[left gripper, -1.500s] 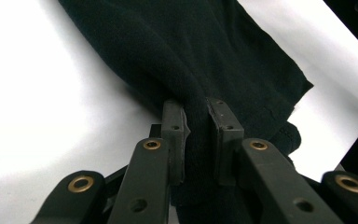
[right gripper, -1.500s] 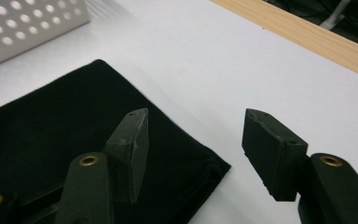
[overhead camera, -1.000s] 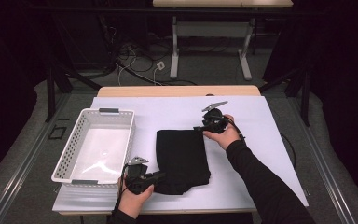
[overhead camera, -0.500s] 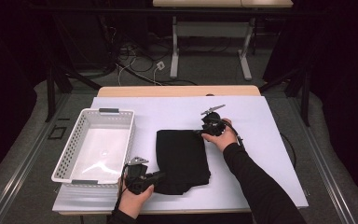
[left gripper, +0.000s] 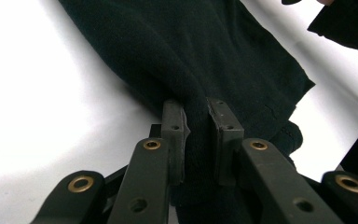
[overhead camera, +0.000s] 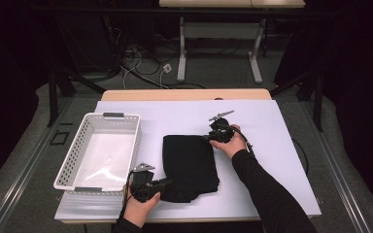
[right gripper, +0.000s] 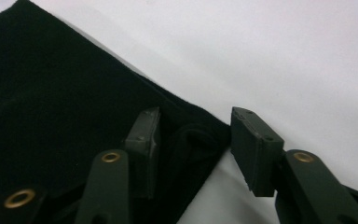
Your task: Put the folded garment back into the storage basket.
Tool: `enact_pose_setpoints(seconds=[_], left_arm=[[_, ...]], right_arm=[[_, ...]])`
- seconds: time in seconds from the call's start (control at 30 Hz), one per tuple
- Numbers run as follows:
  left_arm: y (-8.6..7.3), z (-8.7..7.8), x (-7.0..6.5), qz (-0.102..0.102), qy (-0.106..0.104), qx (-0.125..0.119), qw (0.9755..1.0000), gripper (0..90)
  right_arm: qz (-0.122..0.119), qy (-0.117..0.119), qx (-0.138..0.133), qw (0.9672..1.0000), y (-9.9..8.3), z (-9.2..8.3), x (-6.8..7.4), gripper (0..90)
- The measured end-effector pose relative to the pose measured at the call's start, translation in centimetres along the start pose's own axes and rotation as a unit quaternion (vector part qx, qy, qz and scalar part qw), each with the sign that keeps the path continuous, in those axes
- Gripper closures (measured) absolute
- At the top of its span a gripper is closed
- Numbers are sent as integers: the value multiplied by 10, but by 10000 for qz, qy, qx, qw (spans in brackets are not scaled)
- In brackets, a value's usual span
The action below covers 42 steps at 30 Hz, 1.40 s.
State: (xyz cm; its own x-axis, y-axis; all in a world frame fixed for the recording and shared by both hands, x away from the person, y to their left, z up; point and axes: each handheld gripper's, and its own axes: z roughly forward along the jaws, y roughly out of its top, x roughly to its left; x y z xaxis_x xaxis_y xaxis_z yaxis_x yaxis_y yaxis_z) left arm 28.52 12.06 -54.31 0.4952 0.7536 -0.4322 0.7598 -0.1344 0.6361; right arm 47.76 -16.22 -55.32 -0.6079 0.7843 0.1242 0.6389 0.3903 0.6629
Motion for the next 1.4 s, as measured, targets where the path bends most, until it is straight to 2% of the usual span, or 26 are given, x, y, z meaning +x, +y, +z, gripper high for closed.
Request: enact_pose_setpoints(seconds=[0.17,0.33,0.5,0.77,1.03,1.4], left_arm=[[0,1,0,-3,-1,8,10000,787],[0,1,0,-9,-5,7,10000,787],[0,1,0,-14,-2,19,10000,786],[0,1,1,-25,-11,14,10000,787],[0,1,1,-24,-10,19,10000,786],[-1,1,1,-27,-11,14,10000,787]], right_arm=[[55,47,60,10000,0,-1,1,616],[185,191,116,9996,0,-1,3,737],[342,213,79,9992,-2,-1,5,783],[355,169,-30,9992,-3,-1,7,804],[290,103,-15,9995,-2,-4,8,814],[224,147,-162,9995,1,-15,9,816]])
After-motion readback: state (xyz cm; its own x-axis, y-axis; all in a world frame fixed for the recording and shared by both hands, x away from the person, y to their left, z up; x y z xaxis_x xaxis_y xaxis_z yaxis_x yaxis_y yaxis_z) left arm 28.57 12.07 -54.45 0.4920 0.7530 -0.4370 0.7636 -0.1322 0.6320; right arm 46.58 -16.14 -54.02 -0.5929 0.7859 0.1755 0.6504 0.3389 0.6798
